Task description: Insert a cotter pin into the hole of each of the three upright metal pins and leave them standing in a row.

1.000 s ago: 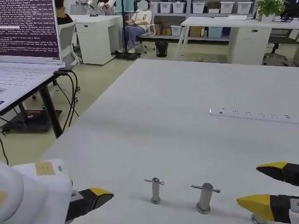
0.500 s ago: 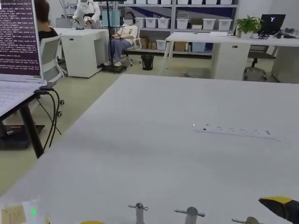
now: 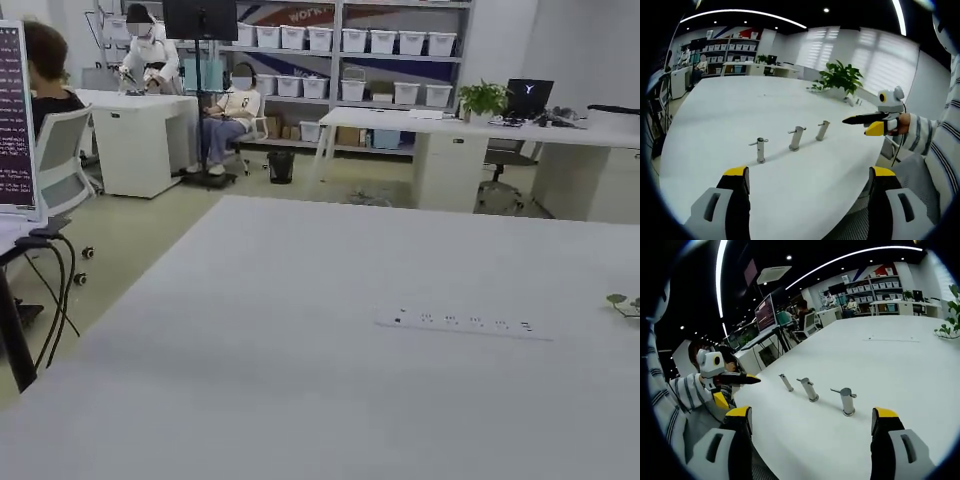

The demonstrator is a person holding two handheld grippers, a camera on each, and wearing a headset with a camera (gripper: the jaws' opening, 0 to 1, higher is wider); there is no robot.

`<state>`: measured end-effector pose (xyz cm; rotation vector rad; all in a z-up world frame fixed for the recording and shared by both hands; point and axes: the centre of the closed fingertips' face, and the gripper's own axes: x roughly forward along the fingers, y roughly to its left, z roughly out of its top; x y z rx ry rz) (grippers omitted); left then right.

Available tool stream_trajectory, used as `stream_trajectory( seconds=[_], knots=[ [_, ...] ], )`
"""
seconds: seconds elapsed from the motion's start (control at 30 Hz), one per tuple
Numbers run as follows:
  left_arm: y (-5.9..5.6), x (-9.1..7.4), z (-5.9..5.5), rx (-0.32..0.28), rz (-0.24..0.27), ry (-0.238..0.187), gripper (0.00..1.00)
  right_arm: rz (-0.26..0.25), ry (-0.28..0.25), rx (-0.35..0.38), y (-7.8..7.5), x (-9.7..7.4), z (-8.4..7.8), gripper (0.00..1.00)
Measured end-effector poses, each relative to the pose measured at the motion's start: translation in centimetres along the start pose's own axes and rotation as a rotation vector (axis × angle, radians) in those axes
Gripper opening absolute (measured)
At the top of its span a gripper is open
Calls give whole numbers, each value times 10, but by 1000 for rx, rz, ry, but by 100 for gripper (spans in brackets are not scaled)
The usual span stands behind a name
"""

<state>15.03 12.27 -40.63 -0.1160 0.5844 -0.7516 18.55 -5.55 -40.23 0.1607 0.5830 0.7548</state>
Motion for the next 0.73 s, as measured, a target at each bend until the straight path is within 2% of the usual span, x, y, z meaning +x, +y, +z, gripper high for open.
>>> stream_trajectory(
  seconds=[0.2, 0.27, 0.37, 0.47, 0.6, 0.73],
  knots=[
    [7, -5, -2, -34, 38, -10, 99, -1, 18, 27, 2, -3, -7, 98],
    [10, -6, -1, -56, 64, -26, 99, 9, 35, 28, 5, -3, -10, 98],
    [12, -8, 1, -59, 73, -44, 99, 8, 47, 27, 5, -3, -13, 98],
    [14, -9, -1, -59, 88, -40, 99, 10, 44, 36, 6, -4, -13, 98],
    [16, -10, -9, -66, 101, -13, 99, 7, 45, 33, 9, -4, -16, 98],
    [18, -11, -11, -99, 120, -23, 99, 1, 51, 29, 9, -4, -20, 98]
  ],
)
